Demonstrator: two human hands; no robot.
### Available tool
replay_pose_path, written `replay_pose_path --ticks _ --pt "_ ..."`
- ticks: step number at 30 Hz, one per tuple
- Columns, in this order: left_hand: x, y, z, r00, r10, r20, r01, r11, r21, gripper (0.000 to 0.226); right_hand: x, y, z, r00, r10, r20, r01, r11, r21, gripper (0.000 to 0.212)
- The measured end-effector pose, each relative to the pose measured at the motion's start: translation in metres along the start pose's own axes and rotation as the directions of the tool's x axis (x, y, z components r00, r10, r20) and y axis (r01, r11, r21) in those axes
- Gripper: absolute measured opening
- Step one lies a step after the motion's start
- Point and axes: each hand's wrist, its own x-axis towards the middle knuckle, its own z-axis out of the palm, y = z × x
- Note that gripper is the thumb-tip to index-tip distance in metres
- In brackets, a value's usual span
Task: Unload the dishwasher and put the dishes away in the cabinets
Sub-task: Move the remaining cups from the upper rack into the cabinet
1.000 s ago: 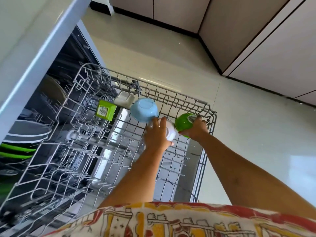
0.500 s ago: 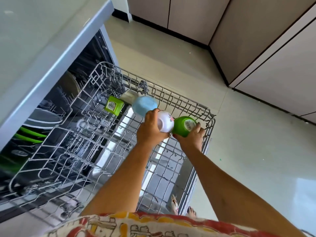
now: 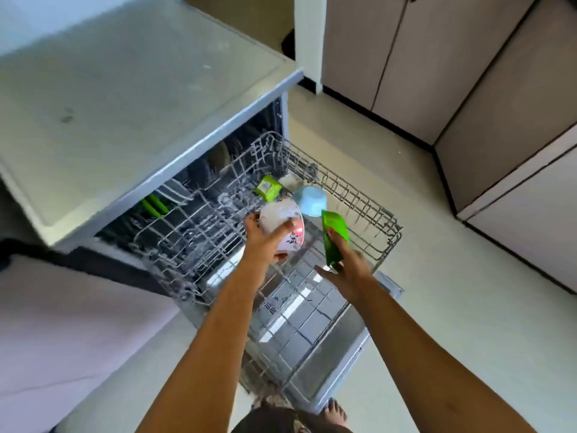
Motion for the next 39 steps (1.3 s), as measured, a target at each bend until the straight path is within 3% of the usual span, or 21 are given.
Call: replay_pose_path --ticks 4,7,10,13,16,18,23,31,34,39 --pt "-0.068 0.030 -0.036 0.986 0.077 -0.149 -0.097 0.986 -0.135 0.065 -0.061 -0.010 0.039 0.970 -0.038 0.239 0.038 0.999 0.007 0.039" --pt "-0.122 0.048 -0.071 0.958 0.134 -0.254 -0.184 0.966 -0.182 0.061 -0.111 -0.011 0.078 0.901 -0.058 0.430 0.085 0.995 -0.044 0.022" --pt "-0.172 0.057 -0.116 0.916 0.210 -0.341 -0.295 0.930 -0.219 0.081 -0.157 0.000 0.123 0.829 -0.030 0.558 0.110 0.988 -0.109 0.016" --pt "-0.228 0.068 -0.166 0.850 0.269 -0.454 -0.412 0.876 -0.252 0.075 -0.201 0.023 0.173 0.736 0.017 0.677 0.094 0.988 -0.126 0.022" --pt "-0.282 0.075 -0.221 0.761 0.309 -0.570 -0.533 0.800 -0.277 0.067 -0.248 0.058 0.224 0.625 0.092 0.775 0.067 0.983 -0.170 0.042" --pt "-0.306 0.080 -0.252 0.716 0.297 -0.631 -0.574 0.766 -0.290 0.065 -0.271 0.079 0.250 0.580 0.123 0.805 0.041 0.983 -0.180 0.063" --pt "-0.358 0.095 -0.339 0.618 0.334 -0.712 -0.663 0.709 -0.243 0.069 -0.330 0.128 0.322 0.456 0.151 0.877 0.000 0.985 -0.170 0.083" --pt "-0.430 0.121 -0.497 0.456 0.437 -0.776 -0.768 0.634 -0.094 0.062 -0.418 0.222 0.465 0.308 0.105 0.946 -0.101 0.992 -0.077 0.070" --pt "-0.445 0.139 -0.540 0.427 0.494 -0.757 -0.770 0.638 -0.018 0.064 -0.447 0.236 0.499 0.274 0.089 0.958 -0.147 0.988 -0.050 0.074" --pt "-0.440 0.181 -0.588 0.388 0.587 -0.711 -0.803 0.594 0.052 0.065 -0.470 0.225 0.552 0.189 0.026 0.982 -0.046 0.999 -0.017 0.076"
